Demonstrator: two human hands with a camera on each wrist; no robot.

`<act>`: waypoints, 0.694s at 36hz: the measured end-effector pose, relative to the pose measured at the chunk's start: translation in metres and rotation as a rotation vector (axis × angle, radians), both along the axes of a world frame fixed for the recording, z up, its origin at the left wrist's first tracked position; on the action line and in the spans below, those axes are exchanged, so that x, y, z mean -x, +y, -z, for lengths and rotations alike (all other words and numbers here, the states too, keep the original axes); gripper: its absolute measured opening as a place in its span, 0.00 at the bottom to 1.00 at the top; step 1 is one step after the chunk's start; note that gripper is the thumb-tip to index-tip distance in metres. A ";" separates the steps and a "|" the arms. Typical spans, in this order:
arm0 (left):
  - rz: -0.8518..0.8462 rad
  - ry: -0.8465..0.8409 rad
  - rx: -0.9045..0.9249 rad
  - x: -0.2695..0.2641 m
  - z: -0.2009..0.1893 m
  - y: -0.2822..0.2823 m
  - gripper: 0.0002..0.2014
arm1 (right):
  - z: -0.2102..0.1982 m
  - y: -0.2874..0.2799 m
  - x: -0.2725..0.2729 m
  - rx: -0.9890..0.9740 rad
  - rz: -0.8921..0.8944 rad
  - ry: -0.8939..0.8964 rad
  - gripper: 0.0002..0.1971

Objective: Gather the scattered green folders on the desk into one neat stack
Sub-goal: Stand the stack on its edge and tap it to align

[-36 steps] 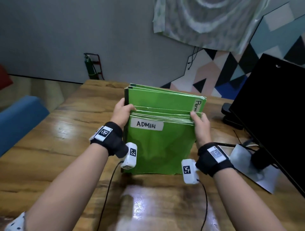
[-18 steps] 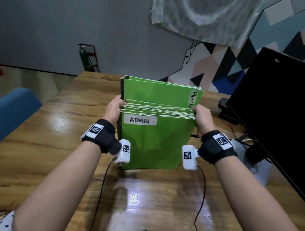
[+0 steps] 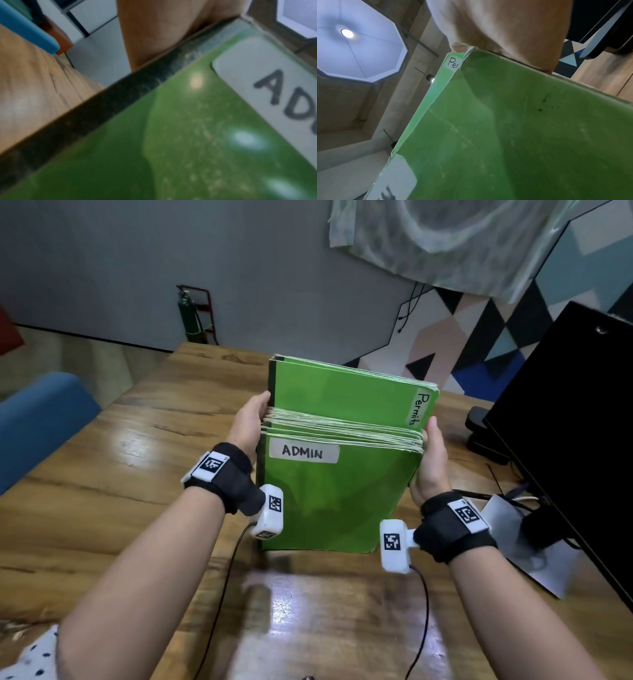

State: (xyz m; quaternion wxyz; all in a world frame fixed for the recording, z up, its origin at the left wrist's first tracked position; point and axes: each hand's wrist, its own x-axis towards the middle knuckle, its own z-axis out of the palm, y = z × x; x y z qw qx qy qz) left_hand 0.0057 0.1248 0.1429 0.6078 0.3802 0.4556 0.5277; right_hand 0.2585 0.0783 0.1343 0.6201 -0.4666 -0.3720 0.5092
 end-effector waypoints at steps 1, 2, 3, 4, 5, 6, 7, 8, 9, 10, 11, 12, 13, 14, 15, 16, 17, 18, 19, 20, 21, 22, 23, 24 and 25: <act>0.004 -0.003 0.002 0.001 0.000 -0.001 0.24 | 0.001 -0.001 -0.001 0.002 -0.011 -0.004 0.29; 0.010 -0.002 0.000 0.002 -0.001 -0.001 0.27 | 0.002 -0.002 -0.002 0.003 -0.026 -0.012 0.29; 0.030 0.010 -0.001 0.004 -0.002 -0.003 0.28 | 0.002 -0.002 -0.005 0.005 -0.025 -0.037 0.30; 0.049 0.040 -0.002 0.005 -0.001 -0.002 0.31 | 0.001 -0.002 -0.007 0.013 -0.028 -0.071 0.31; 0.070 0.073 0.002 0.008 0.005 0.003 0.37 | 0.000 -0.001 -0.010 0.032 -0.019 -0.136 0.32; 0.090 0.112 0.001 0.009 0.007 0.004 0.44 | -0.004 0.000 -0.012 0.045 -0.023 -0.213 0.33; 0.094 0.146 -0.017 0.010 0.011 0.006 0.47 | -0.007 0.002 -0.014 0.045 -0.012 -0.291 0.35; 0.084 0.171 -0.044 0.011 0.010 0.007 0.44 | -0.011 0.005 -0.015 0.037 0.015 -0.380 0.37; 0.077 0.185 -0.058 0.008 0.004 0.002 0.35 | -0.018 0.008 -0.015 0.004 0.058 -0.487 0.40; 0.081 0.184 -0.077 0.006 -0.002 -0.002 0.22 | -0.027 0.011 -0.012 -0.048 0.142 -0.633 0.40; 0.098 0.178 -0.090 0.005 -0.004 -0.003 0.12 | -0.038 0.014 -0.008 -0.124 0.226 -0.811 0.38; 0.102 0.173 -0.098 0.003 -0.005 -0.003 0.09 | -0.050 0.015 -0.003 -0.215 0.294 -0.999 0.35; 0.108 0.163 -0.108 0.002 -0.005 -0.005 0.08 | -0.061 0.016 0.003 -0.309 0.340 -1.190 0.34; 0.104 0.147 -0.110 0.002 -0.005 -0.006 0.10 | -0.072 0.015 0.012 -0.383 0.347 -1.364 0.32; 0.098 0.149 -0.103 0.002 -0.005 -0.006 0.15 | -0.075 0.019 0.020 -0.417 0.308 -1.514 0.31; 0.107 0.151 -0.096 0.002 -0.006 -0.008 0.19 | -0.076 0.023 0.027 -0.412 0.228 -1.639 0.31; 0.105 0.154 -0.090 0.003 -0.006 -0.007 0.19 | -0.075 0.025 0.034 -0.380 0.132 -1.741 0.32; 0.108 0.157 -0.093 0.002 -0.007 -0.009 0.18 | -0.070 0.028 0.040 -0.348 0.054 -1.816 0.33; 0.096 0.165 -0.086 0.002 -0.008 -0.009 0.20 | -0.065 0.030 0.044 -0.336 0.013 -1.855 0.35; 0.078 0.177 -0.079 0.003 -0.005 -0.007 0.26 | -0.064 0.031 0.047 -0.335 0.003 -1.849 0.35; 0.067 0.174 -0.077 0.003 -0.002 -0.005 0.33 | -0.064 0.031 0.048 -0.342 0.002 -1.821 0.35; 0.072 0.171 -0.075 0.005 0.005 0.000 0.37 | -0.066 0.032 0.048 -0.348 -0.001 -1.793 0.35; 0.079 0.174 -0.072 0.006 0.008 0.003 0.38 | -0.069 0.033 0.046 -0.350 -0.001 -1.782 0.34; 0.092 0.178 -0.071 0.007 0.007 0.002 0.37 | -0.071 0.033 0.045 -0.352 0.003 -1.782 0.35; 0.094 0.176 -0.071 0.005 -0.001 -0.005 0.33 | -0.074 0.032 0.044 -0.354 0.018 -1.790 0.35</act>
